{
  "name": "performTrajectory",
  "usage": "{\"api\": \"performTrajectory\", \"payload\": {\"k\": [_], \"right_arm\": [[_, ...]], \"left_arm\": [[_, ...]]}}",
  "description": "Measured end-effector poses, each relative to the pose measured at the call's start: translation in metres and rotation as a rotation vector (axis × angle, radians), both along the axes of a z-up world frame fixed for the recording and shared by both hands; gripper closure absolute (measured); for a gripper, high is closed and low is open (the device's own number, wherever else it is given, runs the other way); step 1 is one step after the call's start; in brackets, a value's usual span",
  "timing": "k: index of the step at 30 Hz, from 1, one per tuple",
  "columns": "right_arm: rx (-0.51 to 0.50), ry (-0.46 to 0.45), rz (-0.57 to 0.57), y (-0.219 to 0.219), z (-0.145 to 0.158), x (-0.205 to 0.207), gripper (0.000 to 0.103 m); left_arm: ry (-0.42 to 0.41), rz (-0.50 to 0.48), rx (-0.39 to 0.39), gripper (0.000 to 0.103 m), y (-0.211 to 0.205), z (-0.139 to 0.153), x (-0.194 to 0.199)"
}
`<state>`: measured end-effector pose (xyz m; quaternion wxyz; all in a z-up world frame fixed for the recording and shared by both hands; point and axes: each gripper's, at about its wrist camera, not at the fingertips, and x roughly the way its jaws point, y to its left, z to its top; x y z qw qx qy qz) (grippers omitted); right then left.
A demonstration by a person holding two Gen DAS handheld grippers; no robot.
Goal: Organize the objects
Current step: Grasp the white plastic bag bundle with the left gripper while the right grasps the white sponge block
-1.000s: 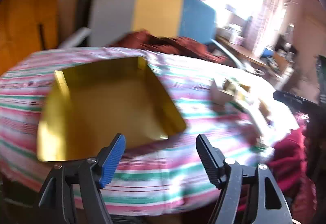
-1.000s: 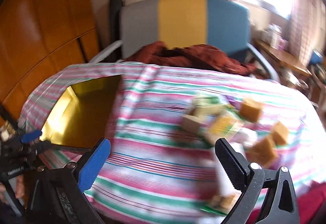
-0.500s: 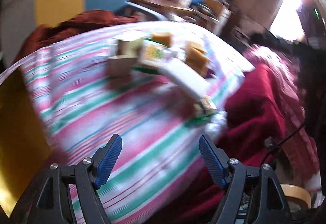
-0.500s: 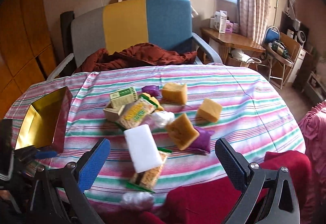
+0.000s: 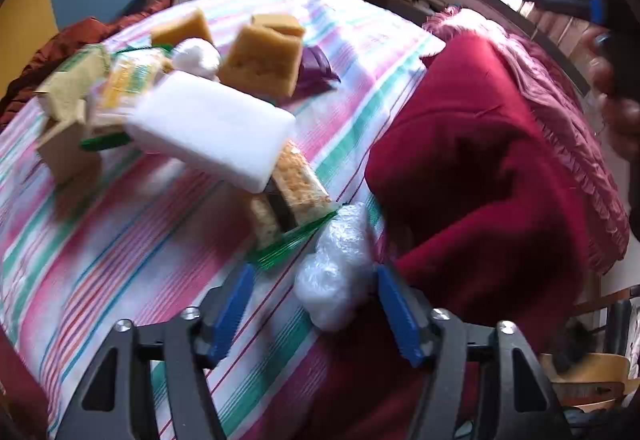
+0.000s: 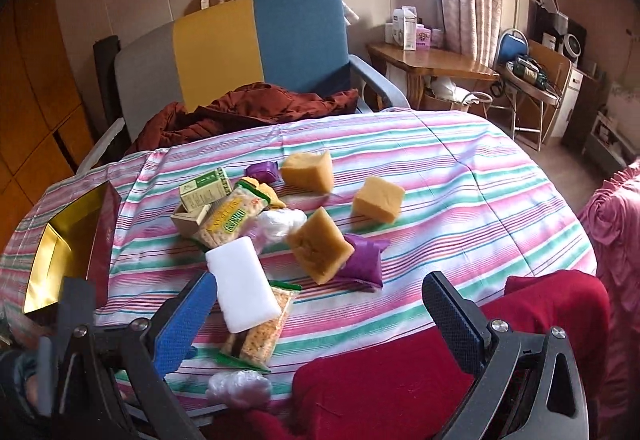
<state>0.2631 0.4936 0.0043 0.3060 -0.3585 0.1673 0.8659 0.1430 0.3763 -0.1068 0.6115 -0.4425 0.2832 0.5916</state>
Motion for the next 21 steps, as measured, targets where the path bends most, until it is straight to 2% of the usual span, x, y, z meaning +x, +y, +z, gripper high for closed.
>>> {"api": "performTrajectory", "payload": {"k": [1, 2, 5, 9, 13, 18, 21], "right_arm": [[-0.002, -0.002, 0.001, 0.001, -0.001, 0.000, 0.000], [-0.004, -0.007, 0.003, 0.002, -0.002, -0.001, 0.000], [-0.016, -0.019, 0.015, 0.003, -0.007, -0.006, 0.000], [-0.033, -0.055, 0.063, 0.002, -0.015, -0.025, 0.000], [-0.039, -0.117, 0.155, 0.000, -0.024, -0.057, 0.000], [-0.061, -0.283, 0.341, -0.009, -0.055, -0.121, 0.000], [-0.079, -0.402, 0.391, -0.013, -0.084, -0.149, 0.000]], "left_arm": [[-0.007, -0.003, -0.001, 0.046, 0.003, -0.002, 0.001], [0.006, -0.007, -0.004, 0.058, 0.007, -0.005, 0.004], [0.055, -0.027, 0.017, 0.064, 0.004, -0.008, 0.009], [0.019, 0.010, 0.038, 0.065, -0.015, -0.001, -0.005], [0.009, 0.100, 0.065, 0.065, -0.048, 0.011, -0.032], [0.026, 0.242, 0.100, 0.065, -0.090, 0.023, -0.064], [0.024, 0.339, 0.147, 0.065, -0.120, 0.038, -0.084]]}}
